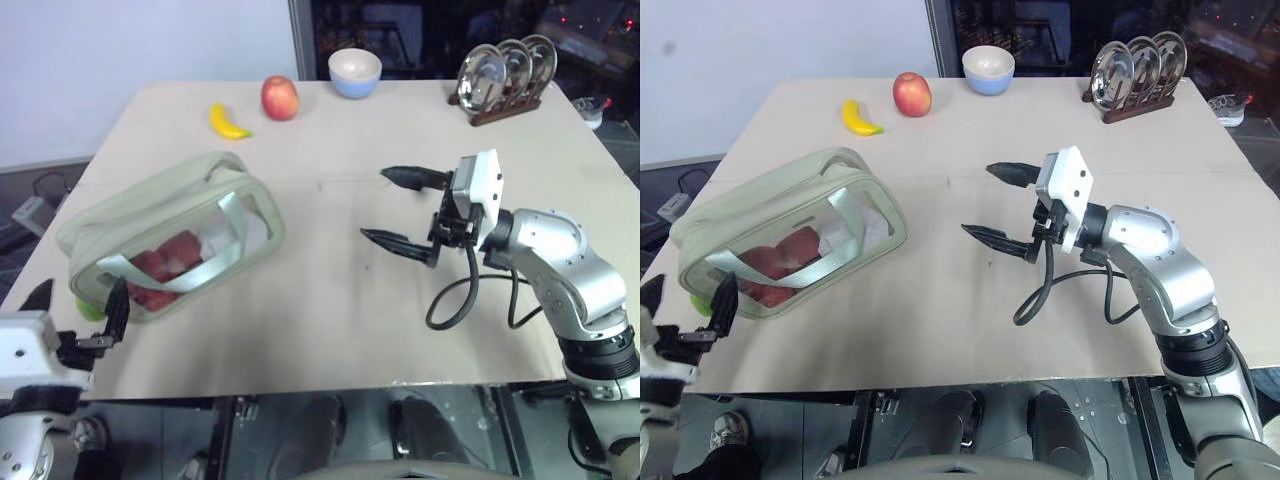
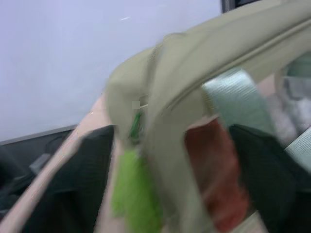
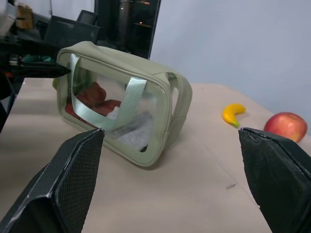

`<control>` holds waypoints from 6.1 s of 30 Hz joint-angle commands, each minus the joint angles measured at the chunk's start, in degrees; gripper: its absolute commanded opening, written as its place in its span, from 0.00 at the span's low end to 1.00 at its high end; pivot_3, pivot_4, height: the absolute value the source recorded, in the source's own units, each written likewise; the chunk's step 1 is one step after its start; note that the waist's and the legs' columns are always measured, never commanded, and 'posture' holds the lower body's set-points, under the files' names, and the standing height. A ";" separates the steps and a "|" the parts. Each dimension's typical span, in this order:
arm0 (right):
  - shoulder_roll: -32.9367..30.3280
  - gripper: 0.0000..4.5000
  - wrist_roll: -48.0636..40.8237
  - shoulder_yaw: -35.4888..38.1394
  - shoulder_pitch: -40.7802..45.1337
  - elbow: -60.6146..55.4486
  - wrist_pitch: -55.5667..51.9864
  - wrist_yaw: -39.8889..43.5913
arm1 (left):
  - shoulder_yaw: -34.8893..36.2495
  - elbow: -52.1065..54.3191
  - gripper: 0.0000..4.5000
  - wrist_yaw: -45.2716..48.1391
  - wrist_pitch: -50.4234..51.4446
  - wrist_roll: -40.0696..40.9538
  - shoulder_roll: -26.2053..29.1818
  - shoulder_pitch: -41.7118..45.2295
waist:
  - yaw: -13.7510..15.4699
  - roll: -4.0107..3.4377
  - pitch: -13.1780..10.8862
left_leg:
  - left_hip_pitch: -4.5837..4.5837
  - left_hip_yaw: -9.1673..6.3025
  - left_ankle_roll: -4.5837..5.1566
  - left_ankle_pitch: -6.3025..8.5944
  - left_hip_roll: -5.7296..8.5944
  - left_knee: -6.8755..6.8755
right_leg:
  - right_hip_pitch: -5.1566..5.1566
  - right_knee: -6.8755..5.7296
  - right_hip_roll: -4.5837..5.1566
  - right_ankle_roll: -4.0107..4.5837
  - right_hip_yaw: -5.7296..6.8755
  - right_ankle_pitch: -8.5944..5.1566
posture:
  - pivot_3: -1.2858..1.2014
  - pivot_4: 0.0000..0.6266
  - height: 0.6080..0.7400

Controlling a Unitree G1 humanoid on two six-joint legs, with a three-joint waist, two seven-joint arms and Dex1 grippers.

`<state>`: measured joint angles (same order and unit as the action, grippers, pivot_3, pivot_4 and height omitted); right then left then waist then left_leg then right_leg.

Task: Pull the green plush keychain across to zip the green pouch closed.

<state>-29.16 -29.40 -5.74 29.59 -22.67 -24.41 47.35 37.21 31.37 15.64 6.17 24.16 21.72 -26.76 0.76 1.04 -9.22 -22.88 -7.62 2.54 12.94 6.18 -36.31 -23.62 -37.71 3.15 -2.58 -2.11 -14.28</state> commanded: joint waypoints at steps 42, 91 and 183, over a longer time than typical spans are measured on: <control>-5.23 1.00 18.99 -2.75 1.13 2.71 11.32 -1.55 | -23.56 -32.94 0.01 42.91 -4.20 5.79 11.48 40.78 | 0.06 -0.18 0.01 | 0.00 -0.01 -0.31 -0.08 -0.01 -0.01 | -0.07 -0.15 -0.02 0.05 0.00 0.05 | 0.52 0.24 1.00; 3.12 0.01 31.55 -11.62 17.38 20.19 16.44 6.13 | -20.81 -18.95 0.44 16.89 9.62 -3.81 13.92 31.05 | -1.45 -0.19 0.00 | 0.01 0.05 -0.37 -0.06 -0.05 -0.01 | -0.18 -0.25 -0.11 0.12 -0.10 0.11 | 0.52 0.24 1.00; 6.94 0.00 32.28 -12.64 16.78 20.98 16.13 3.62 | -20.95 -21.16 0.59 21.96 0.40 6.78 21.07 27.84 | -1.57 -0.21 -0.03 | 0.06 0.27 -0.41 -0.03 -0.32 -0.13 | -0.34 -0.48 -0.36 0.31 -0.26 0.25 | 0.52 0.24 1.00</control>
<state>-22.30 3.66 -19.33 45.84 -0.08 -8.65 50.94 16.20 8.33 39.03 6.29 32.33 43.05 -0.57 -0.81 0.83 -9.25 -22.82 -7.37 2.13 12.90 5.86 -36.45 -23.94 -38.20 2.79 -2.25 -2.35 -14.03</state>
